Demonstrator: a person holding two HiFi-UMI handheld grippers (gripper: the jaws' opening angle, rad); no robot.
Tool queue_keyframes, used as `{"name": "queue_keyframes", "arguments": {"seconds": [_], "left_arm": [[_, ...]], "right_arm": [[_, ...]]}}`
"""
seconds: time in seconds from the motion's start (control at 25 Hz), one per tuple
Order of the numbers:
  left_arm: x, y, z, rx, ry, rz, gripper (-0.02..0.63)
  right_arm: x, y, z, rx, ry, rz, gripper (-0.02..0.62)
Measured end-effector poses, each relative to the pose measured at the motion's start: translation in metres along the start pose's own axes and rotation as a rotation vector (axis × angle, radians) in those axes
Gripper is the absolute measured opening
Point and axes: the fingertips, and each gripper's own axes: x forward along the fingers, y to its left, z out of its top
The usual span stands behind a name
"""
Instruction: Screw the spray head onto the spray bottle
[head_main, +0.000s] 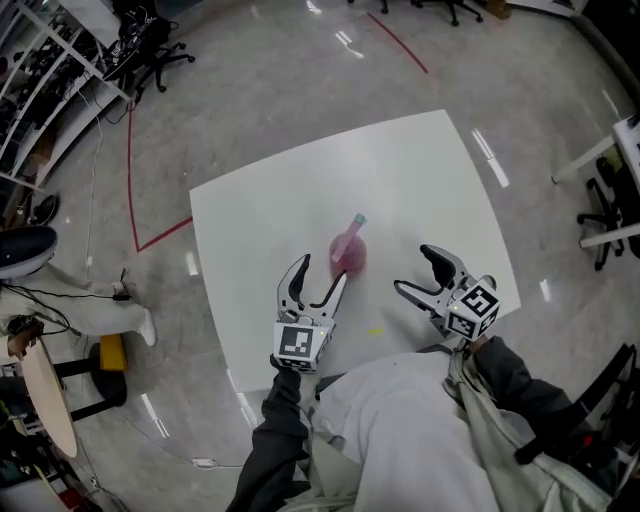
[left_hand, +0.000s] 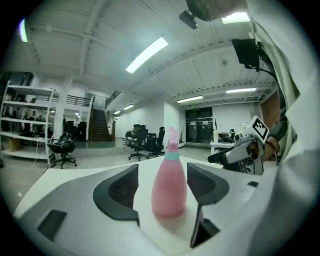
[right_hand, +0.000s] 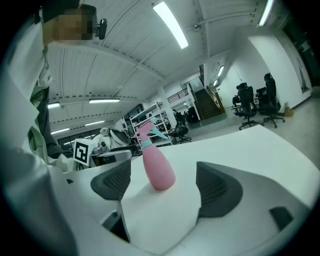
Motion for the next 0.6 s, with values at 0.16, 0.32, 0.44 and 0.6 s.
{"name": "queue_keyframes", "arguments": {"seconds": [0.16, 0.32, 0.44, 0.6], "left_arm": [[-0.045, 0.008, -0.028, -0.135, 0.032, 0.186, 0.072], [-0.071, 0.019, -0.049, -0.301, 0.021, 0.323, 0.005], [-0.072, 0.014, -0.049, -0.319, 0.031, 0.318, 0.005], [-0.068, 0.006, -0.039, -0.253, 0.043, 0.274, 0.005]], "right_arm": [[0.006, 0.016, -0.016, 0.041, 0.041, 0.107, 0.402], [0.024, 0.055, -0.023, -0.043, 0.086, 0.213, 0.402], [0.036, 0.083, -0.02, -0.114, 0.12, 0.26, 0.402], [0.037, 0.084, -0.002, -0.111, 0.065, 0.174, 0.159]]}}
